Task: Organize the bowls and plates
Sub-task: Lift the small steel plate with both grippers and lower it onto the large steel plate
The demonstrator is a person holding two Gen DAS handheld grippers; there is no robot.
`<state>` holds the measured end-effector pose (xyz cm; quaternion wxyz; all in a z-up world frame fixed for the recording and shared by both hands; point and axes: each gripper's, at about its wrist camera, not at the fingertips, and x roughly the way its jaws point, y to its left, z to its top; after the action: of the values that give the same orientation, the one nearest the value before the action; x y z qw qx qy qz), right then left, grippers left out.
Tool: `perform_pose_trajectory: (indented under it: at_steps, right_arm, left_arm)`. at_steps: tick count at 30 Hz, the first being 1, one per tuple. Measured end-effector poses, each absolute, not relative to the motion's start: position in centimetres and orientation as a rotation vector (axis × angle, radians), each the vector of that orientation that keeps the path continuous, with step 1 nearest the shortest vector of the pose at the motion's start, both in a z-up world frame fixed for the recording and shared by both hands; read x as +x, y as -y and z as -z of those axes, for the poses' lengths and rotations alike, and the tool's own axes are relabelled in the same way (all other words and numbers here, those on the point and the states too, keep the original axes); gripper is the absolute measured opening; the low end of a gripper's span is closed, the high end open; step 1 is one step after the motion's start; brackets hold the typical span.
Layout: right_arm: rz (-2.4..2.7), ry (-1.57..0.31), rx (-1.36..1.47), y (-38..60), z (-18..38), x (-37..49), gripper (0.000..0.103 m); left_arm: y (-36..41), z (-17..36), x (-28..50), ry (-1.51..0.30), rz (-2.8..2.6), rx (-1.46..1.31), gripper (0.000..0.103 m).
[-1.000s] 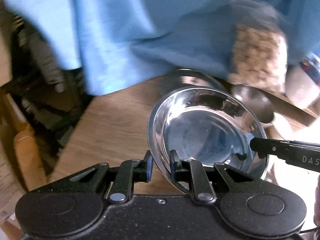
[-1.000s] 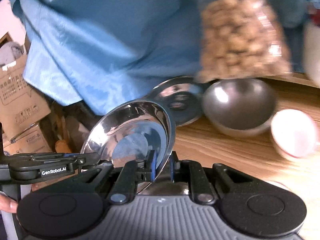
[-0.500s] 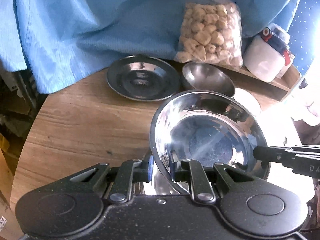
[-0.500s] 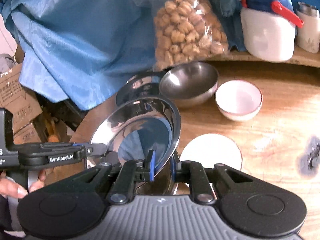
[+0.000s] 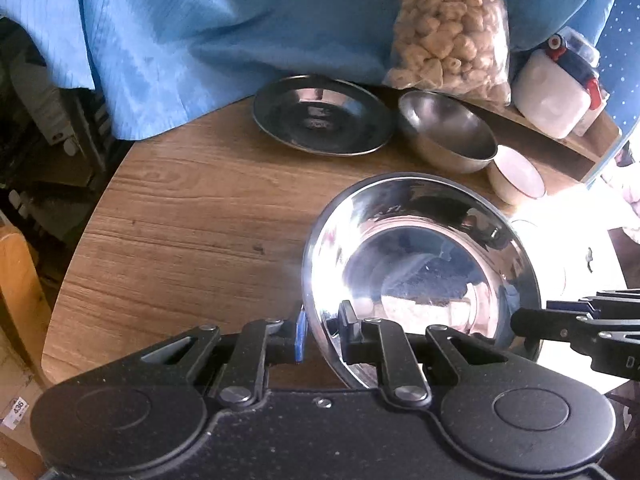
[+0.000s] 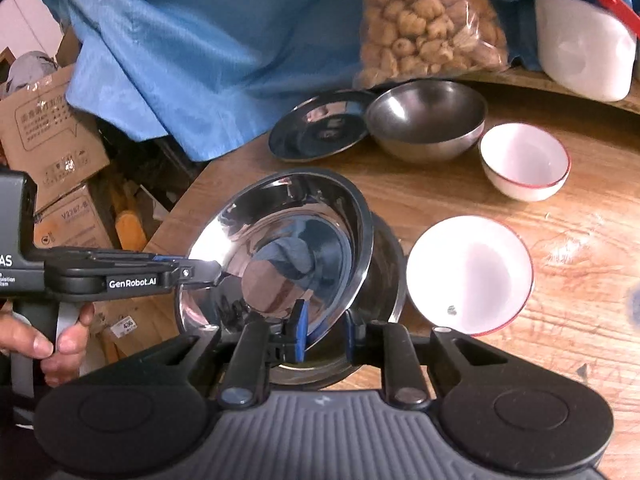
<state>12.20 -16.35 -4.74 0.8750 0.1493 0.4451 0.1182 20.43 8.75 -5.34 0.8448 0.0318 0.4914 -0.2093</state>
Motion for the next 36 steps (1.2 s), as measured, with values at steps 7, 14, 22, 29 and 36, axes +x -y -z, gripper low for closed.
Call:
perform_pose_trajectory:
  at_steps: [7, 14, 22, 29, 36]
  right_arm:
    - [-0.213, -0.969, 0.346, 17.0, 5.6, 12.3, 0.021]
    - [-0.196, -0.992, 0.352, 17.1, 5.9, 12.3, 0.024]
    - [-0.197, -0.997, 0.326, 16.7, 5.9, 12.7, 0.026]
    - [-0.190, -1.020, 0.280, 16.2, 5.5, 13.2, 0.028]
    - [-0.186, -1.045, 0.211, 15.6, 5.1, 13.8, 0.029]
  left_arm:
    - [-8.0, 5.8, 20.3, -1.037, 0.444, 0.086, 0.017]
    - [-7.6, 6.2, 20.4, -1.057, 0.443, 0.107, 0.017]
    - [-7.3, 6.7, 20.6, -1.071, 0.425, 0.118, 0.017]
    - [-7.0, 6.9, 20.9, -1.088, 0.405, 0.105, 0.017]
    - [-6.9, 7.5, 21.2, -1.120, 0.397, 0.093, 0.020]
